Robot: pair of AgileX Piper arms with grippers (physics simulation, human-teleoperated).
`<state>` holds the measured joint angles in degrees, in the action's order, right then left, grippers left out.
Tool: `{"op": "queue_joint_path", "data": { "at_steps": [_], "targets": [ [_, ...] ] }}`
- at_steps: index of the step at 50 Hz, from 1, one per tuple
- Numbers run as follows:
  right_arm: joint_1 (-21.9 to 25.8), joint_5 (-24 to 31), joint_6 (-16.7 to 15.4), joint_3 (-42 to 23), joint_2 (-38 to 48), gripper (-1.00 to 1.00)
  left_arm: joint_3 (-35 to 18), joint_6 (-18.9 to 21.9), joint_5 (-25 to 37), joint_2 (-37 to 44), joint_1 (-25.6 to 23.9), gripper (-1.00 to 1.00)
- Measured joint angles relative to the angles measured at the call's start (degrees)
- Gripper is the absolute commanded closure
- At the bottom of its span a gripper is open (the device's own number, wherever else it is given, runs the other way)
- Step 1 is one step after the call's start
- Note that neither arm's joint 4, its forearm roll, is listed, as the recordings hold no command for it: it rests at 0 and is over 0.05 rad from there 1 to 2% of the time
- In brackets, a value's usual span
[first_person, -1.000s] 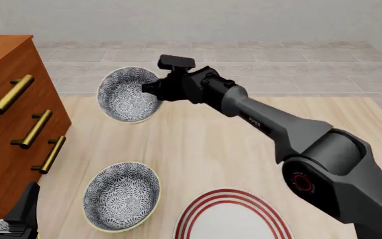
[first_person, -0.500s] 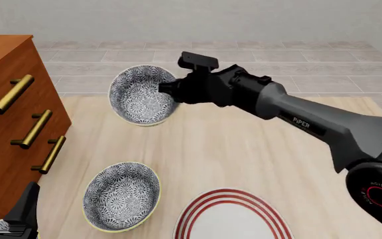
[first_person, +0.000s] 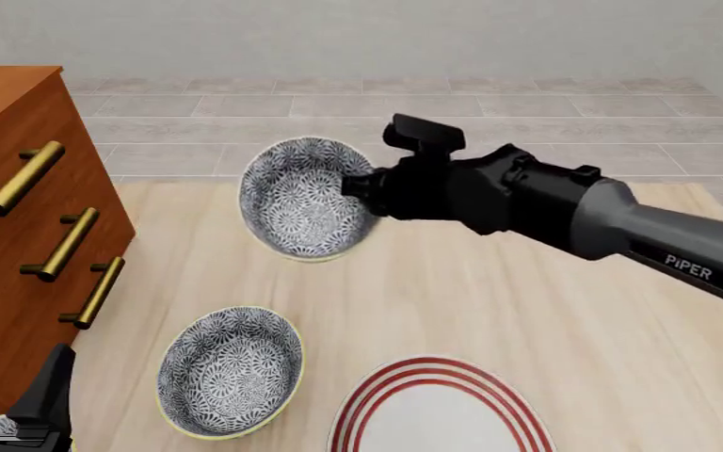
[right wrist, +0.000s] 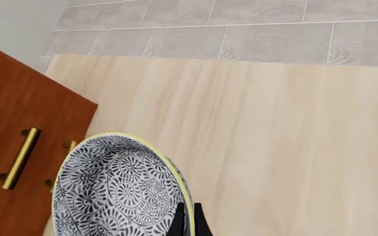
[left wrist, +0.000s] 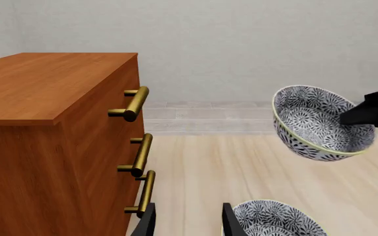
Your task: Pick up the bowl and put it in the front on the plate.
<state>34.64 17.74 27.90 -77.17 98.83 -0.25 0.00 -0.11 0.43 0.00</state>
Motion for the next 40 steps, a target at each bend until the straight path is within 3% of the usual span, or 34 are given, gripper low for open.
{"op": "queue_joint_path", "data": {
  "at_steps": [40],
  "targets": [
    [-2.1,-3.1,2.3,23.8,-18.8,1.00,0.0,0.0,0.0,0.0,0.0,-1.00]
  ]
}}
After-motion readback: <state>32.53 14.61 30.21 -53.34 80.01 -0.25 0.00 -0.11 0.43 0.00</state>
